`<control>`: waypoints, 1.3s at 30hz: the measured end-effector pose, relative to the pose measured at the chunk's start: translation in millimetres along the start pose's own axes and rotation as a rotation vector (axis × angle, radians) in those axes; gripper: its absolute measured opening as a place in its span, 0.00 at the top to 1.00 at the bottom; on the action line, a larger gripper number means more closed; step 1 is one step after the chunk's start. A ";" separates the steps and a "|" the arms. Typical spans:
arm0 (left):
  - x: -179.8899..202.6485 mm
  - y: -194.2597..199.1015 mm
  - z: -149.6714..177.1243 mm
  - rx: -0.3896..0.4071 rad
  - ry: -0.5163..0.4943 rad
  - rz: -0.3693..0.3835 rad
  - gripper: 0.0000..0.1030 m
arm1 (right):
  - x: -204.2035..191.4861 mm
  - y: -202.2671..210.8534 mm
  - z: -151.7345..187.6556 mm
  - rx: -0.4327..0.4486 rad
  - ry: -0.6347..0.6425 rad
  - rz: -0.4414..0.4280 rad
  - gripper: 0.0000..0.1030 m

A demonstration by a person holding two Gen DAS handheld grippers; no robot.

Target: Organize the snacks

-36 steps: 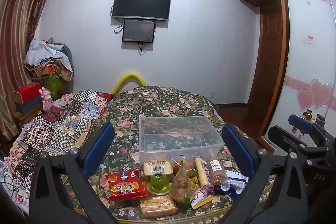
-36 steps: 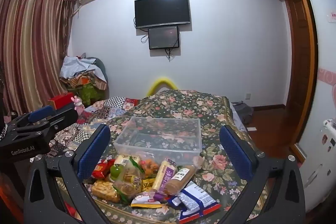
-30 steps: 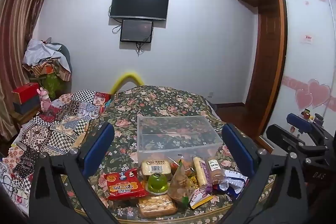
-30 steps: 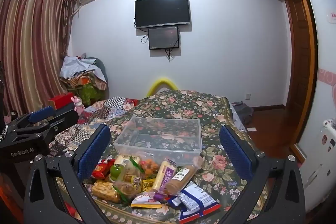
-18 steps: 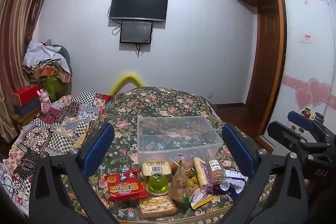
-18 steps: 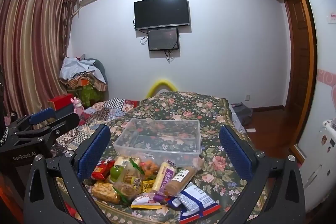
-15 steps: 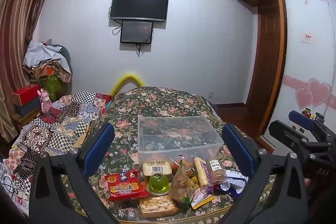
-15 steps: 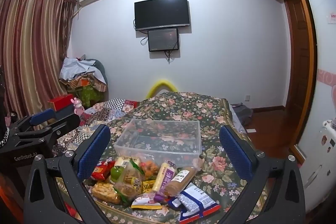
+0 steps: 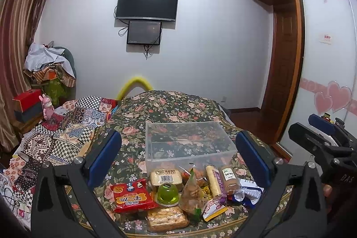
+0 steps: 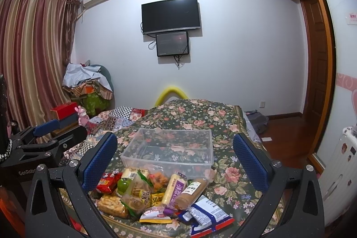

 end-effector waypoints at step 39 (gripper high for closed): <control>2.3 1.0 1.7 0.004 -0.008 -0.007 0.00 | 0.0 1.3 -1.7 0.005 -0.013 -0.016 0.00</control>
Point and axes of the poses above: each gripper's, at about its wrist camera, not at the fingertips, and y roughly against the way its jaws point, x to its right, z to its underside, the point moved 1 cm from there along -y, roughly the way its jaws point, and after that the axes turned 3 degrees about -z, right-handed, at the moved point
